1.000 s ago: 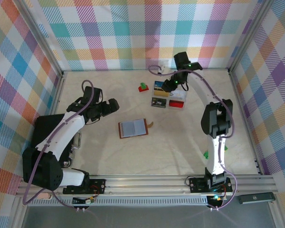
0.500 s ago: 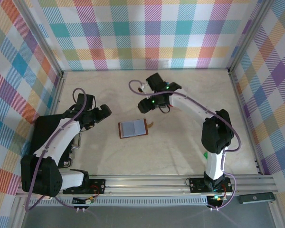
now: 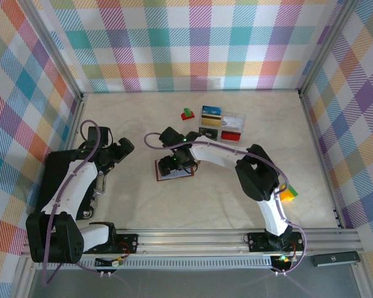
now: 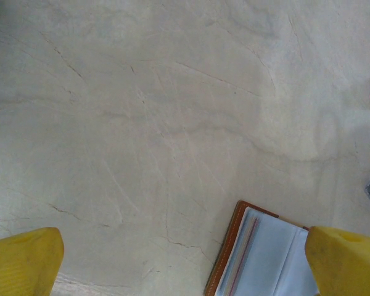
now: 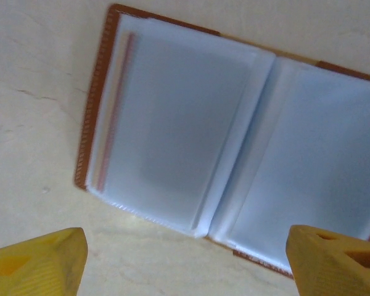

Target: Take the credit cards out of the card holder

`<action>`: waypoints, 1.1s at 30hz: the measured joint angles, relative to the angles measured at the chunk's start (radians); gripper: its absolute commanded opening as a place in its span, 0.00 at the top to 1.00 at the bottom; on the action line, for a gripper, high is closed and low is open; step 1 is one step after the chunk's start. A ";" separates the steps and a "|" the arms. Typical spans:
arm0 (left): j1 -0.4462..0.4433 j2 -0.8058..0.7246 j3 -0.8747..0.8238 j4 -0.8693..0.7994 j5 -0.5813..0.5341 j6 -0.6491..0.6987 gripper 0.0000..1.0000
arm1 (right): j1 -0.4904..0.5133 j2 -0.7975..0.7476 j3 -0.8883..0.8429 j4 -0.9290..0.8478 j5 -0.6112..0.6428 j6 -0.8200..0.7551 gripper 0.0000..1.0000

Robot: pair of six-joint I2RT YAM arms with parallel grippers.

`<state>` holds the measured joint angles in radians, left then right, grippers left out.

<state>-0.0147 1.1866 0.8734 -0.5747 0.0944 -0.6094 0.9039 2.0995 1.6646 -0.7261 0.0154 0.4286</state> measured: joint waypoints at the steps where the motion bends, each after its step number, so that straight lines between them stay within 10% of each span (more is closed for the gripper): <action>1: 0.001 -0.001 -0.002 0.000 0.002 0.000 0.00 | 0.000 0.017 0.012 -0.002 0.005 0.006 0.16; 33: 0.004 0.075 -0.001 0.005 0.176 0.008 0.06 | -0.006 0.154 0.140 -0.074 0.082 0.036 0.33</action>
<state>-0.0105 1.2617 0.8722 -0.5697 0.2703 -0.6014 0.8974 2.2539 1.8046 -0.8001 0.0978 0.4648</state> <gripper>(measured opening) 0.954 0.688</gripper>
